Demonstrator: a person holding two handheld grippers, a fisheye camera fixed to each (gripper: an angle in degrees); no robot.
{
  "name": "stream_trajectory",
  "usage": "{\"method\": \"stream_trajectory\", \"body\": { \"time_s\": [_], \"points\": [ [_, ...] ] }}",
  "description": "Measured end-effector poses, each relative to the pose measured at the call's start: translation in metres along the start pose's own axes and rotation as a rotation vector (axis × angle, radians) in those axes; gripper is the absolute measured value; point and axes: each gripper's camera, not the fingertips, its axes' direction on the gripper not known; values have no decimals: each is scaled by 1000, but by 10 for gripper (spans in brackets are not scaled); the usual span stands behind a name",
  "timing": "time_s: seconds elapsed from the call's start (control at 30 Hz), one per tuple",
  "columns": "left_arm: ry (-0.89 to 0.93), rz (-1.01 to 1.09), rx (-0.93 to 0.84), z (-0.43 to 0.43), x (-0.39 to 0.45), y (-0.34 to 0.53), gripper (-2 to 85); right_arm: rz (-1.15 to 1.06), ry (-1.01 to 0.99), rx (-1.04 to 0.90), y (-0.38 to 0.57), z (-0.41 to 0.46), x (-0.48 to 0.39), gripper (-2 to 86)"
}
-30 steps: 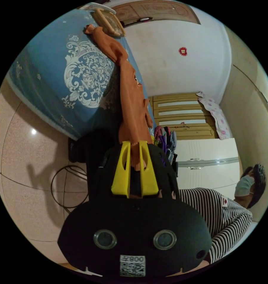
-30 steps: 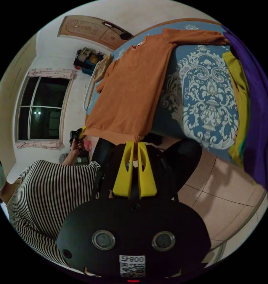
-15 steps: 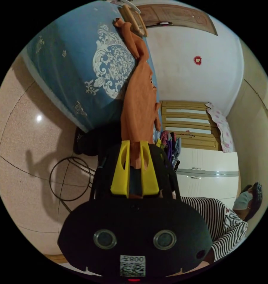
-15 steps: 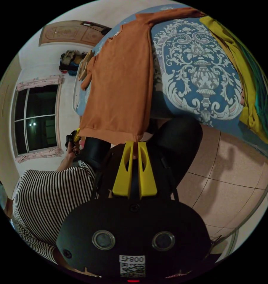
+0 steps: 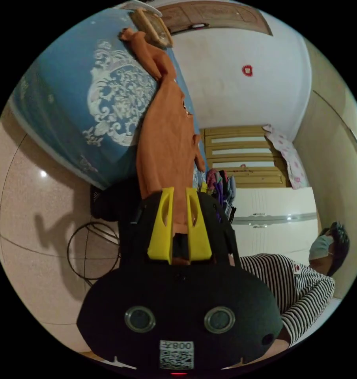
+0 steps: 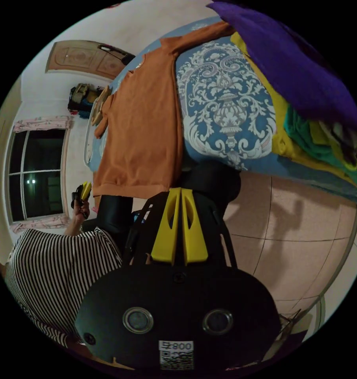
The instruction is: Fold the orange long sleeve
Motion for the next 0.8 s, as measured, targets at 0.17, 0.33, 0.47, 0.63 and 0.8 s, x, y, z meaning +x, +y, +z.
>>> {"method": "stream_trajectory", "body": {
  "time_s": [0.17, 0.33, 0.47, 0.63, 0.8],
  "points": [
    [-17, 133, -154, 111, 17, -33, 58, -84, 90, 56, -42, -15, -21, 5],
    [8, 213, -281, 231, 23, -67, 59, -113, 158, 195, -130, -41, -30, 26],
    [5, 303, -369, 339, 30, -96, 65, -121, 213, 312, -211, -67, -36, 50],
    [-16, 408, -465, 465, 34, -127, 70, -69, 312, 462, -340, -95, -28, 79],
    [-32, 491, -541, 574, 25, -145, 71, 66, 383, 546, -427, -111, 15, 87]
  ]
}}
